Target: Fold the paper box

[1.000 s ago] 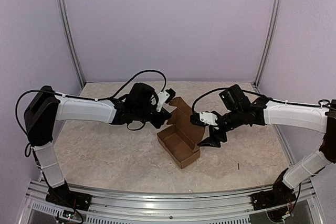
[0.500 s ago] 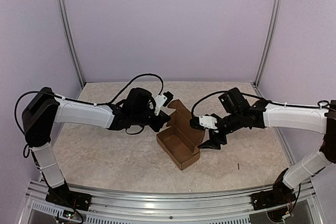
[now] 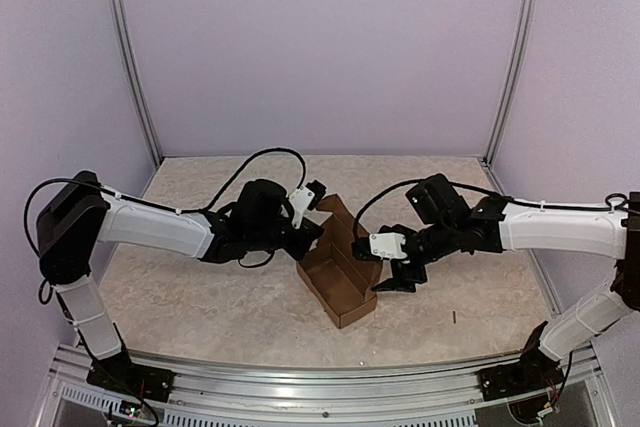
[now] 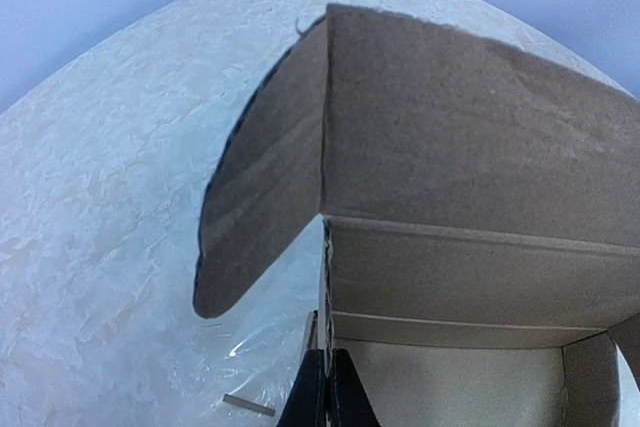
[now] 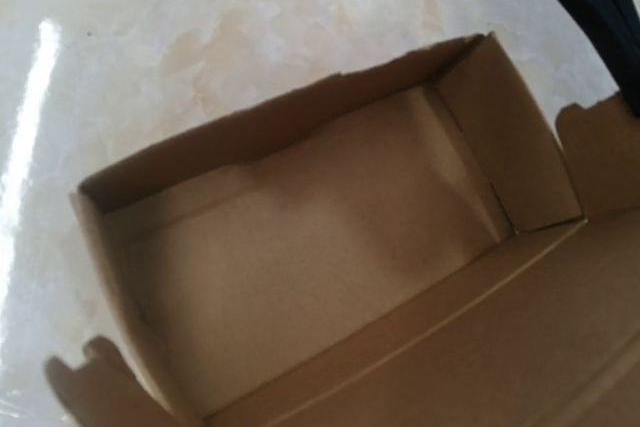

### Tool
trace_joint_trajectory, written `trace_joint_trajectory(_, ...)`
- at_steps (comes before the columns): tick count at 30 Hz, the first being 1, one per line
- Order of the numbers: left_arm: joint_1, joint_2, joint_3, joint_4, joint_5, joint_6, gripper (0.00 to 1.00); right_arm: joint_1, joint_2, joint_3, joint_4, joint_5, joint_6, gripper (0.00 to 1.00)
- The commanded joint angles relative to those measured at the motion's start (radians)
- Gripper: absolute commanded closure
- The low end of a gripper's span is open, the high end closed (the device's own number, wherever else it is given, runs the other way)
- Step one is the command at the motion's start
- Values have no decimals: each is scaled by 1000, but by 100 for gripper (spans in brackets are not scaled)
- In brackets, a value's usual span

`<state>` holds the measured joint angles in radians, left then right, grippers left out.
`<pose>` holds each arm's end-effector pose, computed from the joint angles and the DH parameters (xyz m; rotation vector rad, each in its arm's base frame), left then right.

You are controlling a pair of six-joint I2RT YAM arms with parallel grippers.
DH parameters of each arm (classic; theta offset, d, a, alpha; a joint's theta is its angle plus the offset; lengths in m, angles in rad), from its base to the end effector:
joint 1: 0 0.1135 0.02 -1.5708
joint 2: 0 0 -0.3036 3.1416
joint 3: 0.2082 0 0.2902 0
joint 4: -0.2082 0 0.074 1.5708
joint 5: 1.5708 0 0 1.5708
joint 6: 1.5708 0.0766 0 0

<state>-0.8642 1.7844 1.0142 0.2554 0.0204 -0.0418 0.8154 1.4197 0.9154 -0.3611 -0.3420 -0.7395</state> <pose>0.2981 -0.3516 0.1814 0.8657 1.9534 -0.5650 0.2189 0.2700 0.2177 -1.8026 1.6128 0.4503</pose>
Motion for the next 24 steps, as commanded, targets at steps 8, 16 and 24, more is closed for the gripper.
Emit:
trace_joint_trajectory(8,-53,-24,-166,0,-84,-24,100,66,1,8,-18,61,-28,21)
trace_joint_trajectory(16,-87,-43,-264,92,-152,-20,98,123,7,1,-27,121,-66,21)
trace_joint_trajectory(24,-94,-80,-305,102,-185,-19,97,173,21,17,-61,149,-129,21)
